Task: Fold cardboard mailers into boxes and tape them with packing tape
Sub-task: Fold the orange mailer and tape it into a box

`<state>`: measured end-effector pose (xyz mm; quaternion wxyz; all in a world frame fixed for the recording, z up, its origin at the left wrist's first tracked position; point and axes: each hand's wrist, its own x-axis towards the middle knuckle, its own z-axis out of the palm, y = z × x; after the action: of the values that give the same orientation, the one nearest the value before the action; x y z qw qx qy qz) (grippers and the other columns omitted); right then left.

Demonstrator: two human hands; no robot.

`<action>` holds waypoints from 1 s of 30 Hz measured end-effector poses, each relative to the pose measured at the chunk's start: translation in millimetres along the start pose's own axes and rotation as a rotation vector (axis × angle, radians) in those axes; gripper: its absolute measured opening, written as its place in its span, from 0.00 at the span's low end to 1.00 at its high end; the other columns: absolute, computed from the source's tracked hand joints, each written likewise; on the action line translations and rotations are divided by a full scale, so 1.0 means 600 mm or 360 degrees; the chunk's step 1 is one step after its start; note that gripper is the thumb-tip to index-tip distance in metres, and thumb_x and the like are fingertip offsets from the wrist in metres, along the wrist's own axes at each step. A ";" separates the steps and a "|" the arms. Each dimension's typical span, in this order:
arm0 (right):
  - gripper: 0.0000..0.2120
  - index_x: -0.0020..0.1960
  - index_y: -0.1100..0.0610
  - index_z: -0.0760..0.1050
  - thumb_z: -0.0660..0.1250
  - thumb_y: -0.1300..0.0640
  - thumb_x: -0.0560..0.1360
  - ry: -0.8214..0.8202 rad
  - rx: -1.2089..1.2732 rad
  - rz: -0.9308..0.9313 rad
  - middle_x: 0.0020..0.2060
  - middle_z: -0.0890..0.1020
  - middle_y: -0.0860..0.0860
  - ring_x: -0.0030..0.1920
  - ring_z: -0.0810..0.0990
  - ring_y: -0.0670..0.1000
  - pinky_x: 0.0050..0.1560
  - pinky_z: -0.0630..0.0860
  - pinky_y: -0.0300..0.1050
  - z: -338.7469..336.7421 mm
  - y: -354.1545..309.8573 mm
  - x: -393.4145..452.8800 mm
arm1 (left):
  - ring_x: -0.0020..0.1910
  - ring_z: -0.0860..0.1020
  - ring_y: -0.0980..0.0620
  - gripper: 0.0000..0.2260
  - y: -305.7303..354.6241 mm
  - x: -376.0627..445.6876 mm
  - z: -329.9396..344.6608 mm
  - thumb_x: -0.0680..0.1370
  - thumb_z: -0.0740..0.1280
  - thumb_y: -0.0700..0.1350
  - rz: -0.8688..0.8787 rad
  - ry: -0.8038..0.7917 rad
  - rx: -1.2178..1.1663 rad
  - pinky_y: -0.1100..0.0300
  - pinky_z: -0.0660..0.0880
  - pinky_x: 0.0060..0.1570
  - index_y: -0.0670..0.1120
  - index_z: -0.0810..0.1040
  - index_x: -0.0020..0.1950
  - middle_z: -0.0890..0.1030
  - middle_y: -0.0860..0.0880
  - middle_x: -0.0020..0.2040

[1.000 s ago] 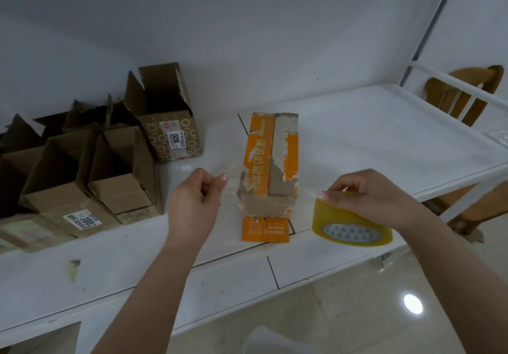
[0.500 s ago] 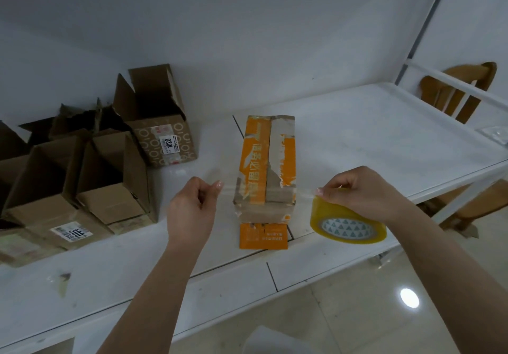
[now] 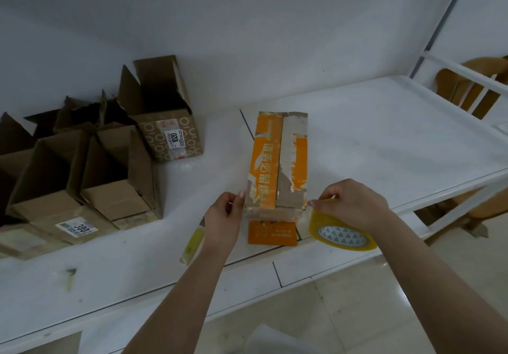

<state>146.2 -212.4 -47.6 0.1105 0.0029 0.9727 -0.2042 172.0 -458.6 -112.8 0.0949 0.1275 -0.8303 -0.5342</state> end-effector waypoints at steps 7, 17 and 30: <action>0.15 0.46 0.42 0.80 0.64 0.33 0.71 0.0028 -0.0044 0.0004 0.43 0.77 0.40 0.43 0.76 0.45 0.35 0.64 0.40 0.005 -0.009 -0.001 | 0.29 0.74 0.51 0.14 -0.015 0.008 0.015 0.78 0.60 0.60 -0.0177 -0.0003 -0.0028 0.51 0.75 0.33 0.50 0.73 0.48 0.78 0.48 0.33; 0.12 0.43 0.41 0.76 0.64 0.33 0.72 0.0029 -0.0064 0.0007 0.39 0.74 0.38 0.39 0.75 0.43 0.34 0.64 0.39 0.005 -0.009 -0.001 | 0.36 0.77 0.54 0.14 -0.020 0.006 -0.002 0.78 0.66 0.51 -0.0188 -0.0047 0.0438 0.57 0.72 0.35 0.50 0.68 0.61 0.77 0.54 0.36; 0.12 0.44 0.41 0.76 0.64 0.33 0.72 0.0022 0.0005 -0.0013 0.40 0.75 0.38 0.41 0.75 0.44 0.33 0.63 0.38 0.002 -0.004 -0.002 | 0.46 0.81 0.35 0.09 -0.103 -0.020 -0.110 0.70 0.76 0.33 0.0654 0.0102 0.1267 0.46 0.79 0.50 0.36 0.85 0.49 0.84 0.38 0.47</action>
<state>147.7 -215.0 -47.3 0.1029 0.0006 0.9731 -0.2063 209.9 -536.3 -142.3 0.1682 0.0030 -0.9759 -0.1389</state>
